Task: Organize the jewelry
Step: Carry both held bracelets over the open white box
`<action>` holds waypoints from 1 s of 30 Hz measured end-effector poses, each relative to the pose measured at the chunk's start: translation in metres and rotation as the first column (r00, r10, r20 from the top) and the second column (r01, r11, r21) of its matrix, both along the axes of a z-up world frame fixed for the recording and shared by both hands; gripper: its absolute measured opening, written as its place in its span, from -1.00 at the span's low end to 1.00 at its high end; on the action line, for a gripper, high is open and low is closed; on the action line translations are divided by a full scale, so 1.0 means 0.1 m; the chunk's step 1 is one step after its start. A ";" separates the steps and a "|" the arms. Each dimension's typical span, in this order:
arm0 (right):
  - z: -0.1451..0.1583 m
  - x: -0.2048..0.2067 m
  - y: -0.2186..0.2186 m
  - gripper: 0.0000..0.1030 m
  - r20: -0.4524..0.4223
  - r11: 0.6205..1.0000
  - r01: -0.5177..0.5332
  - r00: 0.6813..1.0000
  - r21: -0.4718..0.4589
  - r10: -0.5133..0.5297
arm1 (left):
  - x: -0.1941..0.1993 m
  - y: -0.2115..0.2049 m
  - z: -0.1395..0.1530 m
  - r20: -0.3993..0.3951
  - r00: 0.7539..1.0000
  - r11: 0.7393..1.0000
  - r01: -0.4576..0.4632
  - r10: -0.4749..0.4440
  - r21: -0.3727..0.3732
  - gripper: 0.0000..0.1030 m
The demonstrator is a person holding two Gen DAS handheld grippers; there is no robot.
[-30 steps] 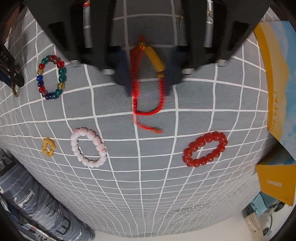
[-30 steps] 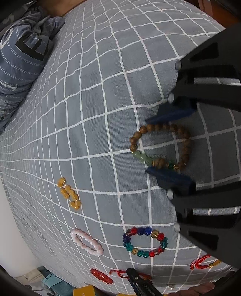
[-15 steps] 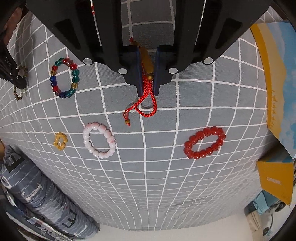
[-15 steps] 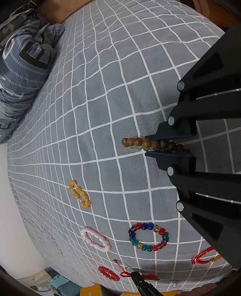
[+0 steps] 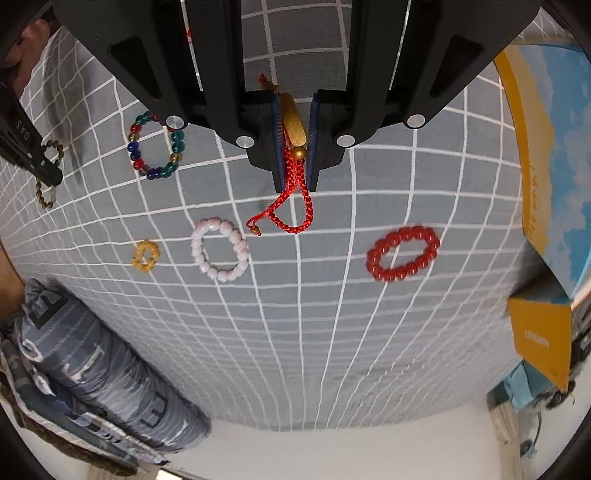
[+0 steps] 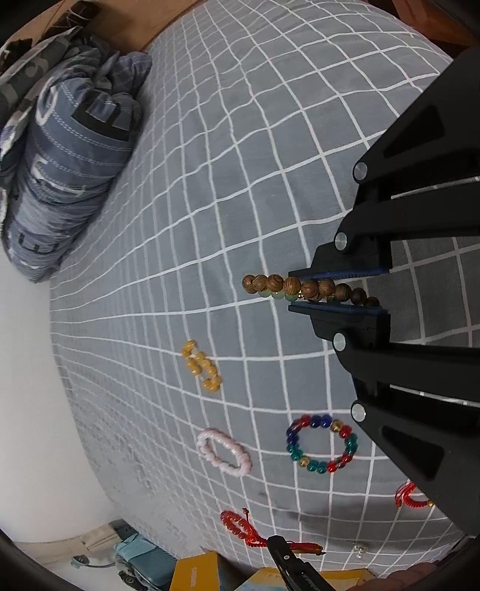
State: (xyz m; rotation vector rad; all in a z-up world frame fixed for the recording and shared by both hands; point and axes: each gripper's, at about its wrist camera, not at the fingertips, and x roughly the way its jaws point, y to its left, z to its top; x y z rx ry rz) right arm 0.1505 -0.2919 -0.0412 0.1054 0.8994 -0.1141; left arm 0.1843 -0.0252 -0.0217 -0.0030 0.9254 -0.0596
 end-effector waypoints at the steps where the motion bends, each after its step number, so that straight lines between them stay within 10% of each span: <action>1: 0.02 -0.01 0.01 -0.80 0.013 1.000 -0.002 1.000 -0.002 0.002 | -0.01 -0.01 0.03 0.015 1.000 1.000 0.005 -0.005 -0.002 -0.79; 30: 0.62 -0.46 0.60 -0.79 0.144 0.997 -0.061 0.987 -0.056 0.069 | -0.87 0.47 0.68 0.173 0.984 0.999 -0.045 0.041 0.018 -0.79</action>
